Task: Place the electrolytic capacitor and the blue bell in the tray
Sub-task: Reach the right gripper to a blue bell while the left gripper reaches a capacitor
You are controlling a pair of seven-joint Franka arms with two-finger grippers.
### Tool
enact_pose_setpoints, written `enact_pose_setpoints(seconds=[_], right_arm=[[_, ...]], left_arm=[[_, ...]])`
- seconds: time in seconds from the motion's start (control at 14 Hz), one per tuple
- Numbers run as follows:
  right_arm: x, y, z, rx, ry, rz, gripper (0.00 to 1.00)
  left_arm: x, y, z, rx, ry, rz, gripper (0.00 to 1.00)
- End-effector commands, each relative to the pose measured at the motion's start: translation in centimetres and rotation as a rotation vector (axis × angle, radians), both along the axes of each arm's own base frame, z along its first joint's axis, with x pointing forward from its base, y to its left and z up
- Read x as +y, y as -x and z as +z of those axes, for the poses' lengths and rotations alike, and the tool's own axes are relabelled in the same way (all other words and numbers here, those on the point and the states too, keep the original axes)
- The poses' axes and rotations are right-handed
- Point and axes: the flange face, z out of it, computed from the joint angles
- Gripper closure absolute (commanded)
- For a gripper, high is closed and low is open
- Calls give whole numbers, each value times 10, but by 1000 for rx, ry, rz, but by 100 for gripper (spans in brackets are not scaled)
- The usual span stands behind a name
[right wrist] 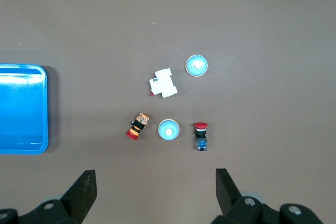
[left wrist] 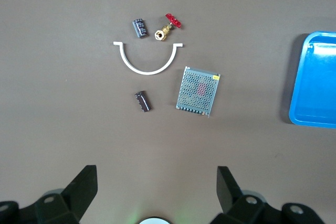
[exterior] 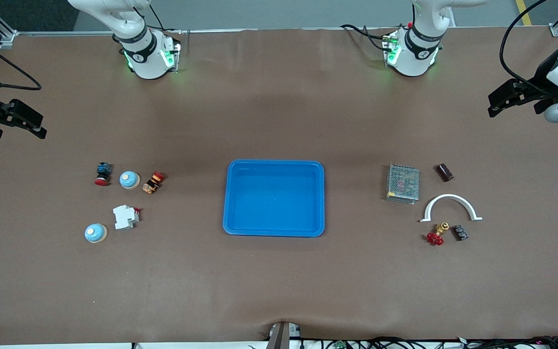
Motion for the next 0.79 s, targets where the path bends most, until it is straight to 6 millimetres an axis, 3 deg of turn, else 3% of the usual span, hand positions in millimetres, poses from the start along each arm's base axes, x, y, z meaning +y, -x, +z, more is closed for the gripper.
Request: enact_pose_setpoints(seconds=[0.0,0.29,0.43,0.71], right_arm=[[4,5,4,1,-14,-7,0],[4,5,3,3,-14,-5,0],[12,1,-4,17,-14,10,0],[11,-32,-68,118,-13,20,0]], left_arm=[[4,0,1,4,-18,-14,0],[4,-8,-14,30,-22,-14,0],[4,-15,-33,68,-28,-16,0],[25,-32,-81,113,-27,20,0]])
